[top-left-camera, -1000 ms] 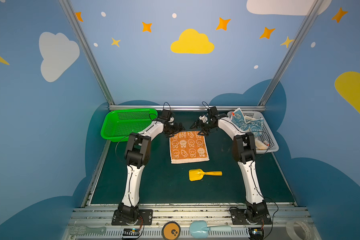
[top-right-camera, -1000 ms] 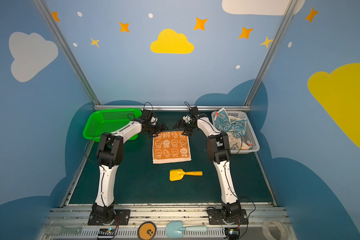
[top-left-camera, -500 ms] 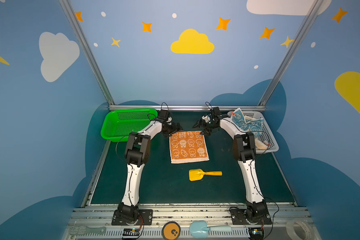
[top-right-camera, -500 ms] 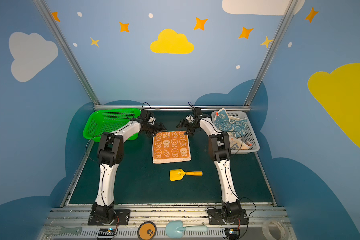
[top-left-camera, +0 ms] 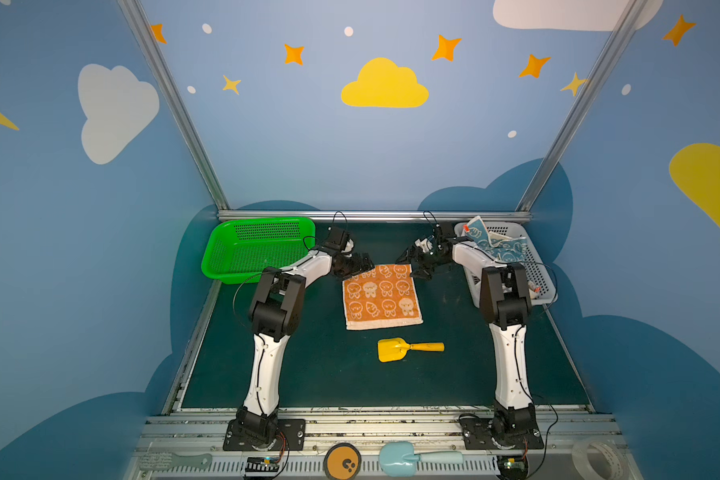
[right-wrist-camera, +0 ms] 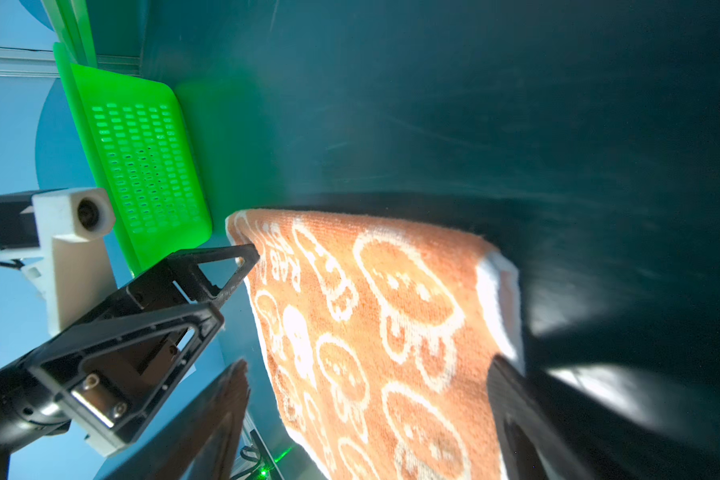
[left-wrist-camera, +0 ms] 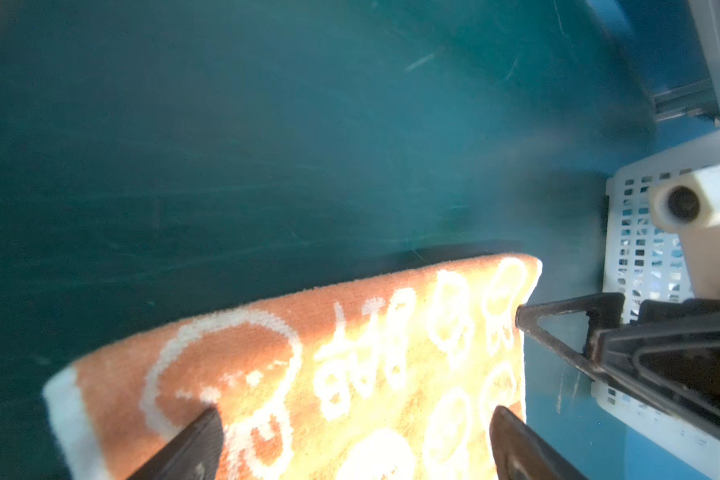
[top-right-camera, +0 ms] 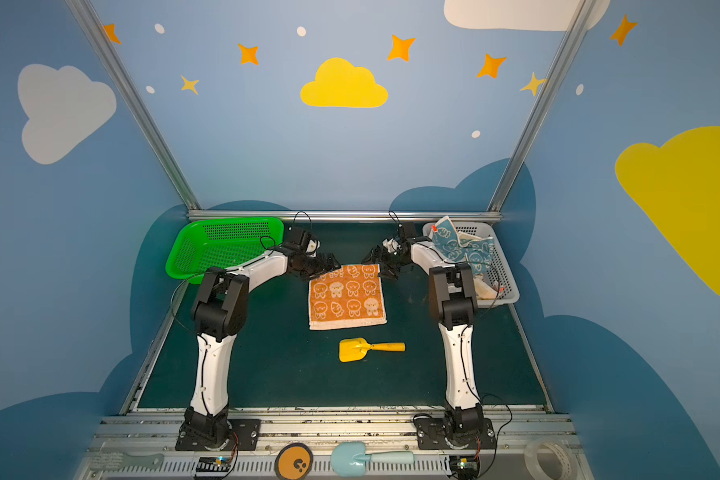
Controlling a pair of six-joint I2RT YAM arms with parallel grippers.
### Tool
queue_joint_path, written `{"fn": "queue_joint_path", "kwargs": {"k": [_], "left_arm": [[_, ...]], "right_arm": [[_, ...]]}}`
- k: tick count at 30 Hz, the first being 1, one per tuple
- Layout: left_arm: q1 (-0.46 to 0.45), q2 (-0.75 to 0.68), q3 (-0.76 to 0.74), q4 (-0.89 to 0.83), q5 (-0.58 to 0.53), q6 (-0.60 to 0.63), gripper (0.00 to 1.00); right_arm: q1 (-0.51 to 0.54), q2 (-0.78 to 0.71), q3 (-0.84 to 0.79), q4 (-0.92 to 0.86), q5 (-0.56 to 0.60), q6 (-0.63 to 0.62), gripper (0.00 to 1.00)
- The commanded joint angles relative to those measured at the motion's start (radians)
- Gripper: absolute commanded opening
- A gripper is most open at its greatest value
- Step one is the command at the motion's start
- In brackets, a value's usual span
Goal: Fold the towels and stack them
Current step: 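Pull the far edge of the orange towel toward the robot with both grippers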
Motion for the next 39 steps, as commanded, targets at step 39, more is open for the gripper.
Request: {"fn": "queue_joint_path", "kwargs": {"k": [39], "left_arm": [[-0.104,-0.204,-0.054,-0.115,-0.347,0.363,0.99]], "right_arm": [[0.061,0.251,0.463,-0.416,0.397,-0.458,0.51]]}}
